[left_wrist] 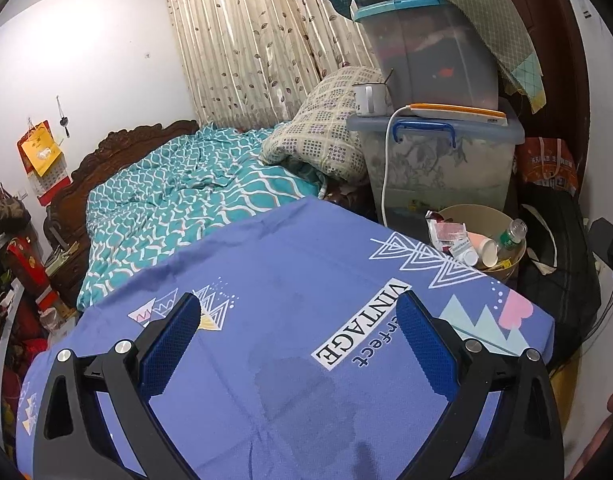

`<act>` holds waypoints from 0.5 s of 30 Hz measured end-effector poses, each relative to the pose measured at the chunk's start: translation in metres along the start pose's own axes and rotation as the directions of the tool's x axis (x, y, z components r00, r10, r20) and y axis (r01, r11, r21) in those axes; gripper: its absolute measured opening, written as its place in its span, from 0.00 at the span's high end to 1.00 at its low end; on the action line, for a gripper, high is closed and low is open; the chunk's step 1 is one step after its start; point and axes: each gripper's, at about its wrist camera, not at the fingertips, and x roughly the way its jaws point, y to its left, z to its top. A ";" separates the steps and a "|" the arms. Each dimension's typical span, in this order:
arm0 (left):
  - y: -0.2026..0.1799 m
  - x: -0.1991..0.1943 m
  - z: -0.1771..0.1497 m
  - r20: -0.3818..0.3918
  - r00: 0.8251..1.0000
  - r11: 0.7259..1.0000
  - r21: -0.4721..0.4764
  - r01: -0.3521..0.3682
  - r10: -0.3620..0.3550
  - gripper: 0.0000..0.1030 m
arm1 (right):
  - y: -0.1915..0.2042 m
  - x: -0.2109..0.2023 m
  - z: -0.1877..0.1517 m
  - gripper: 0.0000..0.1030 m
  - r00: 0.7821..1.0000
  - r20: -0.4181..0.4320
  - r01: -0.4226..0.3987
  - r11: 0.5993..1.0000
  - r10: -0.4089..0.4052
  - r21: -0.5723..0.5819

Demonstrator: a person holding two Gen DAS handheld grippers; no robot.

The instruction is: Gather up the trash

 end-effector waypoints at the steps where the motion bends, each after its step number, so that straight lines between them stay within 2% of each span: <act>1: 0.000 0.001 0.000 -0.006 1.000 1.000 -0.002 0.002 -0.002 0.08 | 0.000 0.001 -0.001 0.03 1.000 -0.002 -0.001 1.000 0.001 -0.001; 15: 0.006 0.003 -0.001 -0.016 1.000 0.999 -0.032 -0.009 0.009 0.08 | 0.001 0.001 -0.004 0.03 1.000 -0.013 -0.013 1.000 0.013 -0.005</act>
